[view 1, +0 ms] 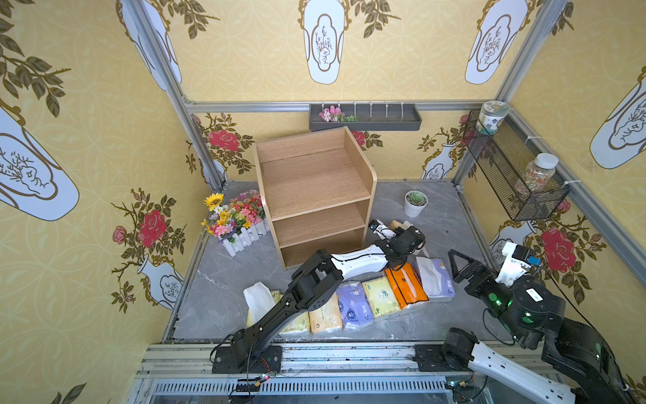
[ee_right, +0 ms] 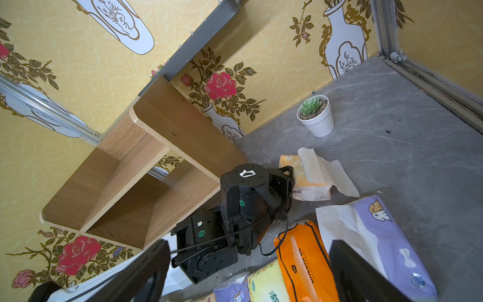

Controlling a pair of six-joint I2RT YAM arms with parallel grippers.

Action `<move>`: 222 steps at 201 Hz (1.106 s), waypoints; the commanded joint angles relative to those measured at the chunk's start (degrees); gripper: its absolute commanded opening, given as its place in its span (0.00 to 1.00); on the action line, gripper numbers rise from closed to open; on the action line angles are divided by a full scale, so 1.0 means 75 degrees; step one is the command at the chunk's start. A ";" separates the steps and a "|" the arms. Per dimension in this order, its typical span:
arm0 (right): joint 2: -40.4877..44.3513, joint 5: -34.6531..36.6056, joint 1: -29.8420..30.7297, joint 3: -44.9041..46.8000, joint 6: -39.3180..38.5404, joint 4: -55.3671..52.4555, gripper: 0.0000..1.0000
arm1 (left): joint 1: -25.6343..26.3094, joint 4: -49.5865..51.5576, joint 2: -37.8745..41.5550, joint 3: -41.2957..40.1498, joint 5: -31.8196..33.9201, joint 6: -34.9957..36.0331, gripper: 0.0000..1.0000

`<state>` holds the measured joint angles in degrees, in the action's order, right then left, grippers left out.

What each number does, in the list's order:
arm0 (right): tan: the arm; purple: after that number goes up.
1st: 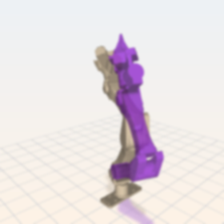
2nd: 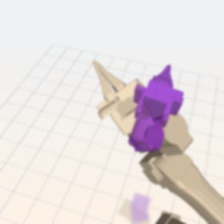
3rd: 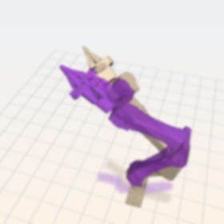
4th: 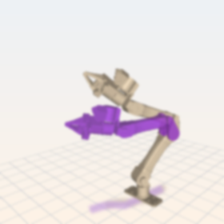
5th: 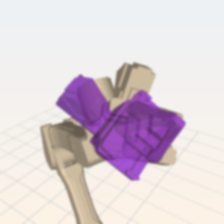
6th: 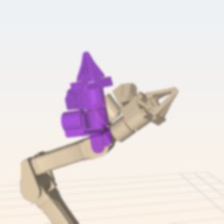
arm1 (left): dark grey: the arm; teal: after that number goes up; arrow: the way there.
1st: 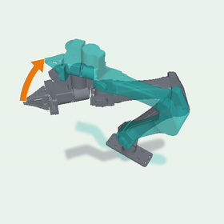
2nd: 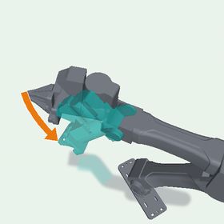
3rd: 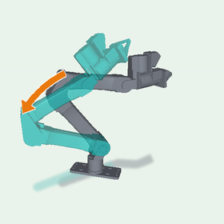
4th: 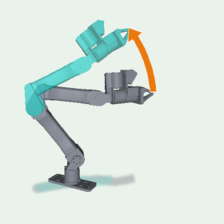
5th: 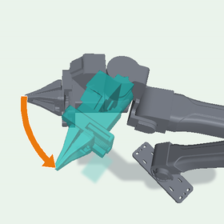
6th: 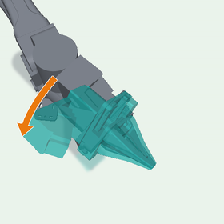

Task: Remove the tissue boxes from the shelf
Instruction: Place the box of tissues at the center of the board, then reset both arms

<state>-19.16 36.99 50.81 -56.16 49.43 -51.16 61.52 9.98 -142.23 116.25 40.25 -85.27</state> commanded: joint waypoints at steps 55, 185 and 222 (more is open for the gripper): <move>0.0263 -0.0048 -0.0135 0.0424 0.0202 0.0348 0.98 | 0.0037 -0.0040 0.0727 -0.0994 0.0416 -0.0071 0.80; -0.0458 -0.0024 -0.0144 0.0682 0.0125 0.0865 0.98 | 0.0517 -0.2730 0.2707 -0.3344 0.0615 0.3126 0.78; -0.0515 0.0471 -0.0135 0.0453 -0.0044 0.0540 0.98 | 0.0722 -0.3513 0.3266 -0.4255 -0.0241 0.3979 0.76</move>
<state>-22.72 36.75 49.63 -51.51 50.68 -47.83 65.73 -9.30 -120.16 88.84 43.68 -62.48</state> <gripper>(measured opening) 0.982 0.763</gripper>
